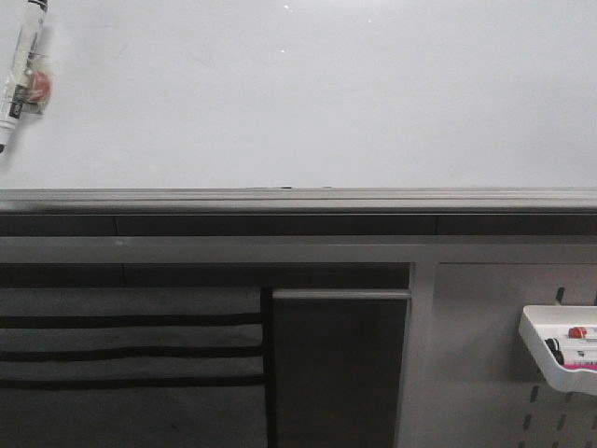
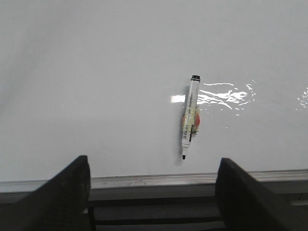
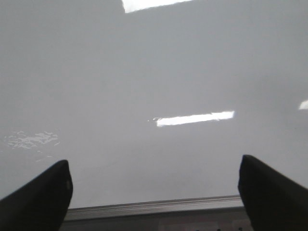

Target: Write number 3 on whiteboard

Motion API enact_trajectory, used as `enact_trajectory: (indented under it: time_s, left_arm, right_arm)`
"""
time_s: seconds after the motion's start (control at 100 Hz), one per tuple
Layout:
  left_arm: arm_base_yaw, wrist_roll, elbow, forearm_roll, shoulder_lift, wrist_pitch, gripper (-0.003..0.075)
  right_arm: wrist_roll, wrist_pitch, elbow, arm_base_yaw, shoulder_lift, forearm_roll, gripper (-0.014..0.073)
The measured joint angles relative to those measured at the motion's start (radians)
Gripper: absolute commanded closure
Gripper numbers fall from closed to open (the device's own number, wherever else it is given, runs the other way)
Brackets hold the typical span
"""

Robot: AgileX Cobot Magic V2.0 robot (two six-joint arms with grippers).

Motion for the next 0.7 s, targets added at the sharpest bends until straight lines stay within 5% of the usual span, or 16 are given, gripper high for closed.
enact_trajectory:
  time_s: [0.43, 0.7]
  left_arm:
    - [-0.029, 0.002, 0.000, -0.039, 0.016, -0.011, 0.0331]
    - [-0.174, 0.047, 0.000, -0.039, 0.230, -0.024, 0.0371]
  right_arm:
    - [-0.005, 0.012, -0.002, 0.000, 0.006, 0.022, -0.0041]
    - [-0.173, 0.245, -0.097, 0.000, 0.150, 0.135, -0.0041]
